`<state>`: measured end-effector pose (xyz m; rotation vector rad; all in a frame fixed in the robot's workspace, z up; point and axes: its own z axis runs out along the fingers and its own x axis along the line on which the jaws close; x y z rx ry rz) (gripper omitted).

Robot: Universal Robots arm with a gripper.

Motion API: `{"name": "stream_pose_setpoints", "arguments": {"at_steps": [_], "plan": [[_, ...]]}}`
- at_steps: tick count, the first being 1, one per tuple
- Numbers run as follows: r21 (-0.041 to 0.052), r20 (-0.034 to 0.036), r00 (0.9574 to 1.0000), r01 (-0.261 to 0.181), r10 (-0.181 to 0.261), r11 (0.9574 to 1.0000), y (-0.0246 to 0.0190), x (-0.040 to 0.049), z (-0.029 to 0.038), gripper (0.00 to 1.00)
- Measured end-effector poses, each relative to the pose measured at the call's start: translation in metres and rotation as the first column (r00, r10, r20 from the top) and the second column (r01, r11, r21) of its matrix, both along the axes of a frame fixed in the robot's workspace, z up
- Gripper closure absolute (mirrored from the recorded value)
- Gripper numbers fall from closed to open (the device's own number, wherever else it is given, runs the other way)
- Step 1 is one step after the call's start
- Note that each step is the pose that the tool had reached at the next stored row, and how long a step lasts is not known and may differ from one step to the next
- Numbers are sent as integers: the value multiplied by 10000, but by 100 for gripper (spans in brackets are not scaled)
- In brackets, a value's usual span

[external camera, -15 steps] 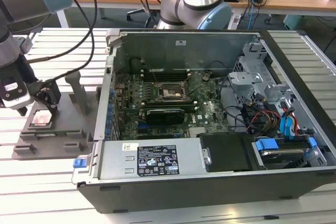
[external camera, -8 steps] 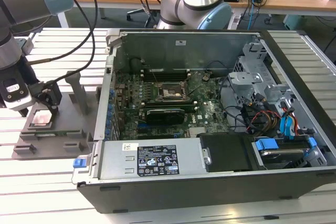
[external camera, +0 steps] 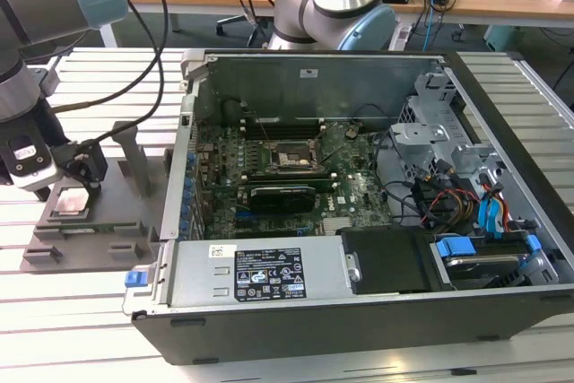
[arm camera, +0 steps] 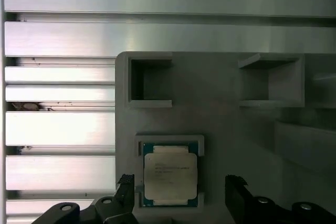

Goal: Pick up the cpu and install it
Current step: 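Pick up the cpu and move it towards the insertion slot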

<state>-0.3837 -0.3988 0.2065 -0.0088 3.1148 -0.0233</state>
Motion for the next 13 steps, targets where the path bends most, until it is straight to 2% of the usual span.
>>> {"name": "stream_pose_setpoints", "arguments": {"at_steps": [2,7,13], "plan": [[-41,-2,10000,-59,59,10000,-1,1,-16,22],[-42,-2,10000,-75,75,10000,0,0,-74,22],[-42,-2,10000,-75,75,10000,0,-3,-111,22]]}}
